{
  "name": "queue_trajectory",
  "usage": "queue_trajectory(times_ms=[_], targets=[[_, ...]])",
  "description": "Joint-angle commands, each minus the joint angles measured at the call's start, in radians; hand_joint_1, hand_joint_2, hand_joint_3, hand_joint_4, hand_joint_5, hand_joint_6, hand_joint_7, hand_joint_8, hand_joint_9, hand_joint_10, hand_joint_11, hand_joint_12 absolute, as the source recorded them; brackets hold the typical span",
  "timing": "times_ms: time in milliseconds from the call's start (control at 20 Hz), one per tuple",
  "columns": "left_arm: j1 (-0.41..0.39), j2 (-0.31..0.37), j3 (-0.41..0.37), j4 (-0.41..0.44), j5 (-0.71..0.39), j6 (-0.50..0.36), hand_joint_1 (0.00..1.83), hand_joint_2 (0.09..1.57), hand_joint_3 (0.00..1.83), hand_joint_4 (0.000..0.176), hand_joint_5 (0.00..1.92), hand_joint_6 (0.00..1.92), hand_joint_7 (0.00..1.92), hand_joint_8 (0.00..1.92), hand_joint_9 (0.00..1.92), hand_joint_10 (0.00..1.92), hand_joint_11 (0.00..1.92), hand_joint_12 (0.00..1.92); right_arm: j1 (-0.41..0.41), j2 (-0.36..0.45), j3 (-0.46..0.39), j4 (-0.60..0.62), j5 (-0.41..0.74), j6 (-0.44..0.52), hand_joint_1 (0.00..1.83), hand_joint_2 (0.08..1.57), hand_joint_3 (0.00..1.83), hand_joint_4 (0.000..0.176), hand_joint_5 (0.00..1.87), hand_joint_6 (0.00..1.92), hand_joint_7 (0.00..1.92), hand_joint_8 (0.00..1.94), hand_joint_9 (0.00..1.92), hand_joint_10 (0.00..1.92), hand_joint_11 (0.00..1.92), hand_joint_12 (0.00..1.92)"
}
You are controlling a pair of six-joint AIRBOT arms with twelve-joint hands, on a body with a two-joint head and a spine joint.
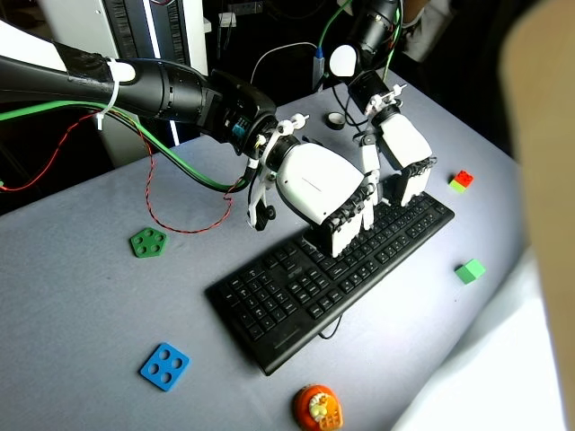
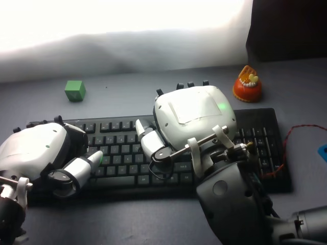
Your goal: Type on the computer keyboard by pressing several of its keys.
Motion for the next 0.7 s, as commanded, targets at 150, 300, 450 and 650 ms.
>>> queue_trajectory(times_ms=[150, 300, 450, 650], targets=[[0.021, 0.005, 0.009, 0.091, 0.095, -0.017, 0.16, 1.3, 0.05, 0.027, 0.15, 0.5, 0.34, 0.18, 0.07, 0.73, 0.0, 1.37, 0.011, -0.001, -0.006, -0.095, 0.055, -0.009, 0.11, 1.24, 0.03, 0.0, 0.33, 0.62, 0.54, 0.32, 0.3, 0.89, 0.0, 1.56], [0.041, 0.004, 0.007, 0.097, 0.096, -0.027, 0.14, 1.33, 0.0, 0.023, 0.21, 0.31, 0.37, 0.03, 0.13, 0.55, 0.0, 1.24, 0.009, 0.001, -0.015, -0.095, 0.062, -0.024, 0.12, 1.25, 0.0, 0.0, 0.36, 0.45, 0.61, 0.07, 0.37, 0.66, 0.0, 1.5], [0.083, -0.001, 0.018, 0.173, 0.085, -0.055, 0.19, 1.32, 0.0, 0.028, 0.25, 0.31, 0.42, 0.04, 0.15, 0.57, 0.0, 1.27, 0.009, 0.011, -0.04, -0.095, 0.059, -0.028, 0.15, 1.24, 0.0, 0.0, 0.44, 0.51, 0.7, 0.06, 0.37, 0.8, 0.0, 1.55], [0.117, -0.003, 0.008, 0.19, 0.086, -0.069, 0.21, 1.32, 0.0, 0.023, 0.24, 0.35, 0.46, 0.04, 0.14, 0.69, 0.0, 1.33, -0.006, 0.023, -0.049, -0.05, -0.018, -0.031, 0.14, 1.25, 0.0, 0.0, 0.38, 0.85, 0.57, 0.6, 0.33, 1.21, 0.01, 1.69]])
